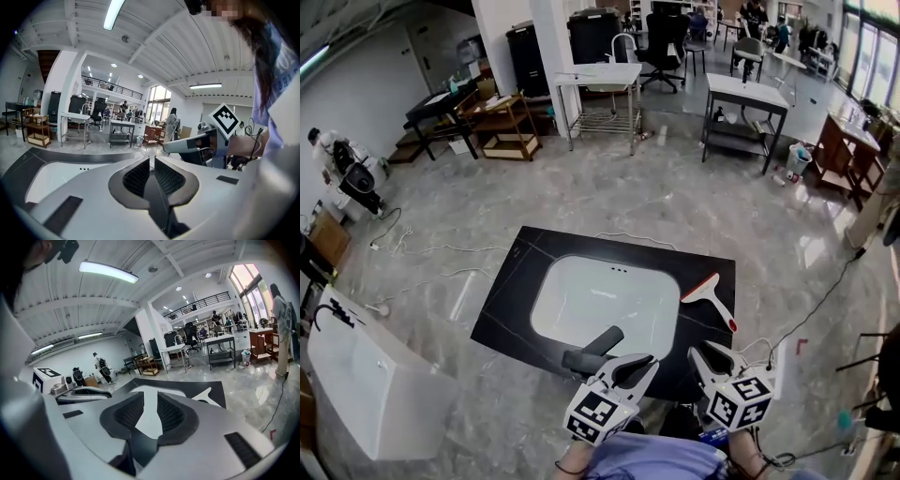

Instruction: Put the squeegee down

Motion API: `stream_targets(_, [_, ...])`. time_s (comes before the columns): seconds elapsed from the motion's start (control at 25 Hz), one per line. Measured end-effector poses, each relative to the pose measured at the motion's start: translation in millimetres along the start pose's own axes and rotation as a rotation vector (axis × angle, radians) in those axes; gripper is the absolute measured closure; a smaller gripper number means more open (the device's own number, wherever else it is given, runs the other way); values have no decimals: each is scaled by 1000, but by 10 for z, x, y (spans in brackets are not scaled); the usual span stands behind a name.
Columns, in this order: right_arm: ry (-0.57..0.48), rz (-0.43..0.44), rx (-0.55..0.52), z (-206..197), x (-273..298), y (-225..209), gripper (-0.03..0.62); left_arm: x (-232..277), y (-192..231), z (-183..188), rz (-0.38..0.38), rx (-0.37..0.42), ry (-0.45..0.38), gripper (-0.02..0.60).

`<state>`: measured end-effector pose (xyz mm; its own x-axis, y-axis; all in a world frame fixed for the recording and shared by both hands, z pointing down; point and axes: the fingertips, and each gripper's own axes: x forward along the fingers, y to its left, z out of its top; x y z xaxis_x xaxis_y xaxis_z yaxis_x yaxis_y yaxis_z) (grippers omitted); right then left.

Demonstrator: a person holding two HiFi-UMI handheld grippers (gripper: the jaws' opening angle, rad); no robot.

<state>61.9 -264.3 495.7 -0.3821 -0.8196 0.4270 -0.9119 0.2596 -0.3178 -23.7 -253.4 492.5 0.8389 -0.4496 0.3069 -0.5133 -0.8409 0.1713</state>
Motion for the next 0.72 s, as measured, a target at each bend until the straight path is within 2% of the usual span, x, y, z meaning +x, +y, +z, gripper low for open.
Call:
stream_targets(0.44, [19, -103, 11, -394, -337, 431, 534, -349, -74, -174, -83, -27, -14, 538])
stream_targets(0.72, [26, -107, -19, -401, -506, 501, 539, -451, -157, -167, -62, -38, -33, 538])
